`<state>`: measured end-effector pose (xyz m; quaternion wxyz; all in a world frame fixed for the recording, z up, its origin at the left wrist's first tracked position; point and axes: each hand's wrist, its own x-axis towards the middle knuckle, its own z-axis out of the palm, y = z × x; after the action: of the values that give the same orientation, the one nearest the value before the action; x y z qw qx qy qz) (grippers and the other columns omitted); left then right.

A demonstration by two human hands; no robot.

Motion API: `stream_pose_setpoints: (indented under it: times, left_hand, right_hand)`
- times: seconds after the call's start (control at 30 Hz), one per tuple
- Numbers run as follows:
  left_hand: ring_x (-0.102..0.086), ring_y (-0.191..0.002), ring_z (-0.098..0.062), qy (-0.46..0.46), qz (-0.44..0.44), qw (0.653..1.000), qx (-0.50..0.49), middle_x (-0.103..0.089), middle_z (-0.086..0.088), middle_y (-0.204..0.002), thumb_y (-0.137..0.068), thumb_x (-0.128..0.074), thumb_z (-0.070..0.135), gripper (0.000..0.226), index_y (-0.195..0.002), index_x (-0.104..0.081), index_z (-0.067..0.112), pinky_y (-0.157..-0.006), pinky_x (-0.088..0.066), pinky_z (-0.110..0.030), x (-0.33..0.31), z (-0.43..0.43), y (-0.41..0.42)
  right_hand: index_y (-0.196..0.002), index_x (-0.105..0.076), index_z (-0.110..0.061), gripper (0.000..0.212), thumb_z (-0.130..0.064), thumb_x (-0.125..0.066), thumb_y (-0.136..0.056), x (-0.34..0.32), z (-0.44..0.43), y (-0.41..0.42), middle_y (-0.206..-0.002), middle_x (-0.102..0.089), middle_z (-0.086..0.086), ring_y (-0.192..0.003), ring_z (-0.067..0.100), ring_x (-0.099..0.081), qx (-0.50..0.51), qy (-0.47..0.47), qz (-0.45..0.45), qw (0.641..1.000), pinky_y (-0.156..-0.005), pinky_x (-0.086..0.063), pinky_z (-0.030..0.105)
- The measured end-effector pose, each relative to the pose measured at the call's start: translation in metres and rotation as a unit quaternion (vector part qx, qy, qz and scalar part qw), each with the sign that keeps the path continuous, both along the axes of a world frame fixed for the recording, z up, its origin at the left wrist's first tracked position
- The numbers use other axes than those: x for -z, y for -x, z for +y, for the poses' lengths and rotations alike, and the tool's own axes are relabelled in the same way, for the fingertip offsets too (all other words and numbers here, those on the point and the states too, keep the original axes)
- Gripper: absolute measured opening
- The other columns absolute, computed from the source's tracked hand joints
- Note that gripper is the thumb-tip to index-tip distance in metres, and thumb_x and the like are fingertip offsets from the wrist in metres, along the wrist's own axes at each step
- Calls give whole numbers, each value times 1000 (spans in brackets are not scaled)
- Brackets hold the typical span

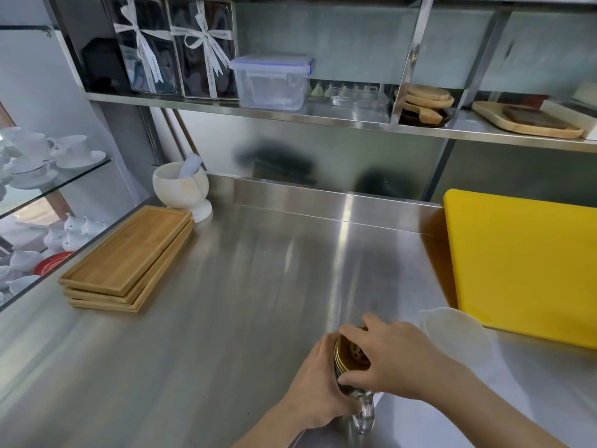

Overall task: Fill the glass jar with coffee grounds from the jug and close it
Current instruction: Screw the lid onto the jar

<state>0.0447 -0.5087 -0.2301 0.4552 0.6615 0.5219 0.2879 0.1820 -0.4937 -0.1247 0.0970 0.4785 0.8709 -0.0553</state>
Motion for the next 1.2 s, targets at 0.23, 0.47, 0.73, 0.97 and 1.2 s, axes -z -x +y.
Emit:
stream_pose_setpoints:
  times: [0.23, 0.47, 0.73, 0.97, 1.2]
  left_hand:
    - [-50, -114, -4, 8, -5, 1000, 27, -47, 14, -122, -55, -77, 23, 78, -116, -35, 47, -100, -46, -33, -3, 2, 3]
    - [-51, -111, -7, -4, 8, 999, 35, -48, 13, -119, -52, -74, 26, 79, -123, -40, 31, -96, -48, -36, -3, 3, 3]
    - [-55, -101, -15, -26, 34, 999, 12, -53, 10, -111, -53, -73, 28, 65, -103, -38, 48, -88, -50, -39, 0, 3, -1]
    - [-43, -113, -3, -82, 113, 990, -16, -27, 36, -101, -68, -70, 32, 78, -135, -30, 33, -95, -26, -12, -1, -2, -11]
    - [-15, -105, 33, -86, 86, 992, -15, -29, 38, -110, -64, -75, 39, 81, -126, -24, 48, -100, -20, -11, -1, -8, -13]
  right_hand:
    - [-137, -22, -41, 67, -69, -42, -79, 7, 1, -5, -135, -40, -2, -117, 21, -43, -60, -11, -2, 998, -96, -42, 37]
    - [-109, -54, -30, 49, -65, -46, -76, 42, 2, -13, -83, -62, -3, -58, 15, -57, -82, -143, 98, 981, -38, -47, 28]
    - [-103, -57, -23, 50, -64, -35, -82, 52, -2, -8, -80, -66, 4, -39, 20, -53, -29, -240, 94, 966, -31, -38, 26]
    - [-93, -65, -20, 47, -60, -49, -73, 55, -5, -3, -72, -62, 4, -34, 22, -49, 3, -279, 102, 955, -34, -31, 24]
    - [-93, -64, -19, 46, -58, -47, -76, 57, -8, 2, -72, -62, 6, -38, 23, -52, 44, -274, 121, 953, -31, -37, 28]
